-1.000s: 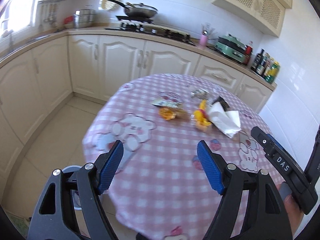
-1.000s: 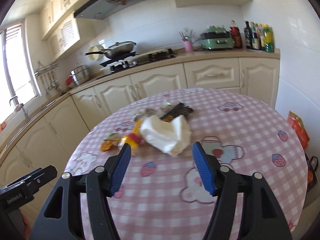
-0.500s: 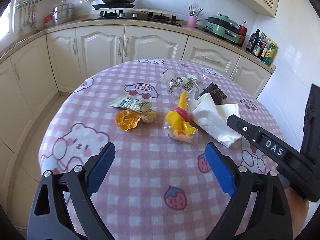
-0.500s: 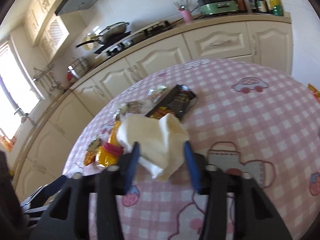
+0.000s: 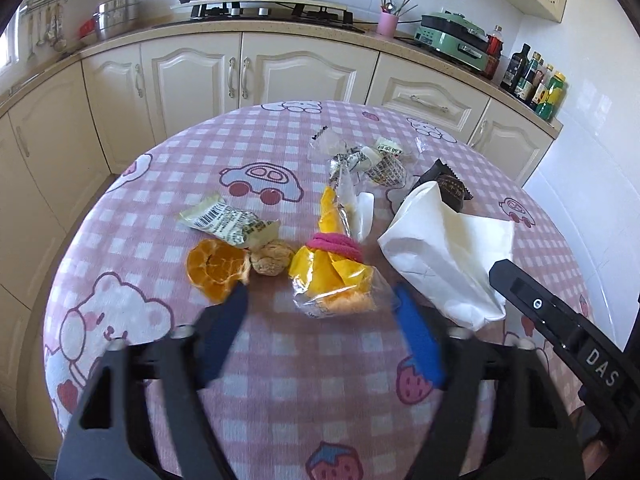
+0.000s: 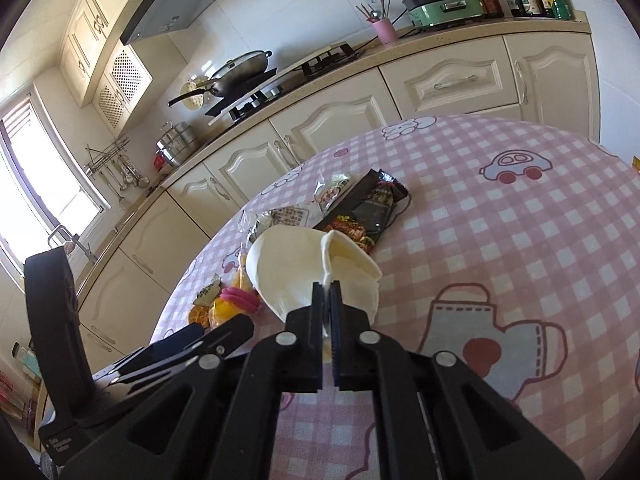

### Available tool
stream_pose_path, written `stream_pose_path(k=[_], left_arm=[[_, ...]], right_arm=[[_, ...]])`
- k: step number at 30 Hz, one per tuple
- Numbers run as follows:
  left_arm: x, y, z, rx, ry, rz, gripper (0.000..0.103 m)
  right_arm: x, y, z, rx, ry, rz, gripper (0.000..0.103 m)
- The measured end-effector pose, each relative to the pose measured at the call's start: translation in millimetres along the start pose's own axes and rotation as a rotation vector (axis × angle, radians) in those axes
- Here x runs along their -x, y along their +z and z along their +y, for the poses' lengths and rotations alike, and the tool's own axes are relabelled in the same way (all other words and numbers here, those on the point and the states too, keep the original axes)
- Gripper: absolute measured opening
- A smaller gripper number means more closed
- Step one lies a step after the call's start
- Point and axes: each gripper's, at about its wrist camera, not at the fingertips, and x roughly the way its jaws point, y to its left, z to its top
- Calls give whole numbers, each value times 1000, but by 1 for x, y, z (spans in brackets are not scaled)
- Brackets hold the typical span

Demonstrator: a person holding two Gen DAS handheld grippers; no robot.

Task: Collect trash
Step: 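Grasp the white napkin with the right tool while the left tool grasps the yellow snack bag, then carry both over the bucket while the right tool opens to drop the napkin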

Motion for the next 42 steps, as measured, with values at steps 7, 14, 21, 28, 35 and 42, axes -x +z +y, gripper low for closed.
stream_pose_path(k=[7, 14, 21, 28, 35, 42], left_arm=[[18, -7, 5, 18, -55, -38, 34], [70, -12, 22, 36, -59, -128, 34], [122, -29, 61, 88, -13, -197, 34], [169, -59, 126, 178, 57, -241, 34], [198, -97, 203, 301, 168, -248, 34], [200, -135, 271, 435, 271, -211, 34]], right_arm=[[9, -2, 10, 42, -14, -40, 4], [35, -6, 34, 87, -10, -88, 4], [58, -14, 85, 155, 45, -111, 4], [55, -43, 162, 265, 136, -68, 4], [24, -93, 245, 379, 227, 43, 4], [-22, -154, 309, 480, 275, 182, 4]])
